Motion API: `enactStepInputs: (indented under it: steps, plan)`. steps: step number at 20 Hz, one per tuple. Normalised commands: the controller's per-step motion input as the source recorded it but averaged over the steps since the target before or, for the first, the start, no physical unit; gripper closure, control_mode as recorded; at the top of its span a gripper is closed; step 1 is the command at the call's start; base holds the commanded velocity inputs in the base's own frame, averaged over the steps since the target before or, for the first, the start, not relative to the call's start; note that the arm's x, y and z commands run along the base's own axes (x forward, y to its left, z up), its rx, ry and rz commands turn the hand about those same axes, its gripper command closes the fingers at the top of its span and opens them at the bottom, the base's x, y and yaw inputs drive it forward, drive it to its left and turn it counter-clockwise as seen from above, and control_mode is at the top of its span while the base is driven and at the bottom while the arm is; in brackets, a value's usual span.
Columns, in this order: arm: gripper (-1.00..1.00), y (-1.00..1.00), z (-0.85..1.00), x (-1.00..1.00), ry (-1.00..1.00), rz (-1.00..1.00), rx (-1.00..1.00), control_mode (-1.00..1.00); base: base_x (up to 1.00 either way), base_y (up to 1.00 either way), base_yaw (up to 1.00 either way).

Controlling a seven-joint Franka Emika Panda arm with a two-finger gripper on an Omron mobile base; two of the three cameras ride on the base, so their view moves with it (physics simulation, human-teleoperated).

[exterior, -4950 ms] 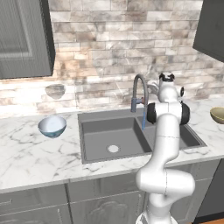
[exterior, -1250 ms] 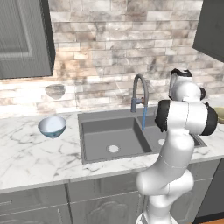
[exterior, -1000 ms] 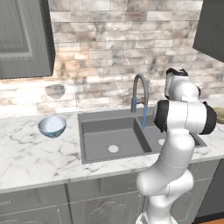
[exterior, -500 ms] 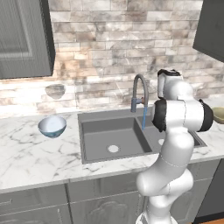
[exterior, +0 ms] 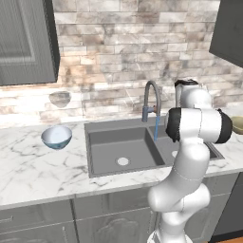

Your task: Rinse each bowl for a few seconds and place them down in the sink or on the counter.

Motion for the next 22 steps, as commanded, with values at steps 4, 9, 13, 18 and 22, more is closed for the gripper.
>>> enactStepInputs:
  steps: [4,9,13,18,22]
  plan:
    - [-1.00,-0.44,0.25,-0.29,0.08,-0.07,0.14,-1.00,0.00,0.00,0.00]
    - [-1.00,-0.29,0.16,-0.24,0.07,-0.12,0.13,-1.00,0.00,0.00,0.00]
    - [-1.00,-0.21,0.16,-0.28,0.02,-0.12,0.08,-1.00,0.00,0.00,0.00]
    - [-1.00,-0.22,0.22,-0.27,0.00,-0.12,0.05,-1.00,0.00,0.00,0.00]
    - [-1.00,-0.25,0.18,-0.17,0.00,-0.08,0.05,-1.00,0.00,0.00,0.00]
